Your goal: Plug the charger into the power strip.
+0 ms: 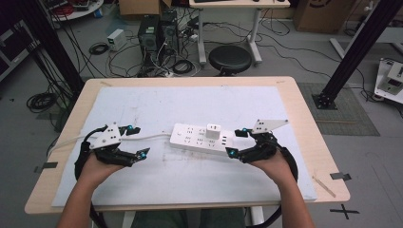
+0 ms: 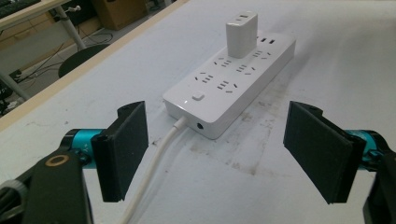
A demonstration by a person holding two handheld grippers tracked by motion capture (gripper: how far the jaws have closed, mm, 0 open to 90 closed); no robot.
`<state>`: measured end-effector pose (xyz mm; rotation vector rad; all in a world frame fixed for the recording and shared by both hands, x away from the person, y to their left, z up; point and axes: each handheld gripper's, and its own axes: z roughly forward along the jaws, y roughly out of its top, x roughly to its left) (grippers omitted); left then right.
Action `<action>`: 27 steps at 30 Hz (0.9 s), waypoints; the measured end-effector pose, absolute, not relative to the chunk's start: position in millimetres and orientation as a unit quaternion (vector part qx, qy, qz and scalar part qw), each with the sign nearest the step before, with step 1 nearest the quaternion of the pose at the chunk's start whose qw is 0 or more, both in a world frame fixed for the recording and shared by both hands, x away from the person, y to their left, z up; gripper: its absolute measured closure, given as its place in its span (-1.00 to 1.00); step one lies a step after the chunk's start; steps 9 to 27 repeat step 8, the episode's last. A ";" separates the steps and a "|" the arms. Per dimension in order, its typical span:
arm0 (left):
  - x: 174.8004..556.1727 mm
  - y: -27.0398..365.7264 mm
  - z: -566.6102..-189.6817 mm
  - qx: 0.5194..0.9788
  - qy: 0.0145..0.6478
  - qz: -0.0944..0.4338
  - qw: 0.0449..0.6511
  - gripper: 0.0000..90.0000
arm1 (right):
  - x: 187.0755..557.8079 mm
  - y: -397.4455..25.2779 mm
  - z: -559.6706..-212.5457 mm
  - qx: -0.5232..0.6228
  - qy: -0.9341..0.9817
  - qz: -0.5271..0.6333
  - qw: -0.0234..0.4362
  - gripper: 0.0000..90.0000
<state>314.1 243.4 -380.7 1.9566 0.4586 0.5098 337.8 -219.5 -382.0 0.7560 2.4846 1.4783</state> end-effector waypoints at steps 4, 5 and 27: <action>314.8 244.0 -381.5 0.814 0.189 0.211 0.508 -0.51 | 337.6 -219.6 -381.4 0.253 0.828 0.494 0.077 -0.56; 314.5 244.0 -381.8 0.813 0.191 0.210 0.509 -0.51 | 337.5 -219.8 -381.1 0.250 0.828 0.496 0.078 -0.56; 313.9 245.1 -383.4 0.811 0.195 0.209 0.510 -0.51 | 335.2 -220.1 -379.8 0.253 0.826 0.497 0.079 -0.56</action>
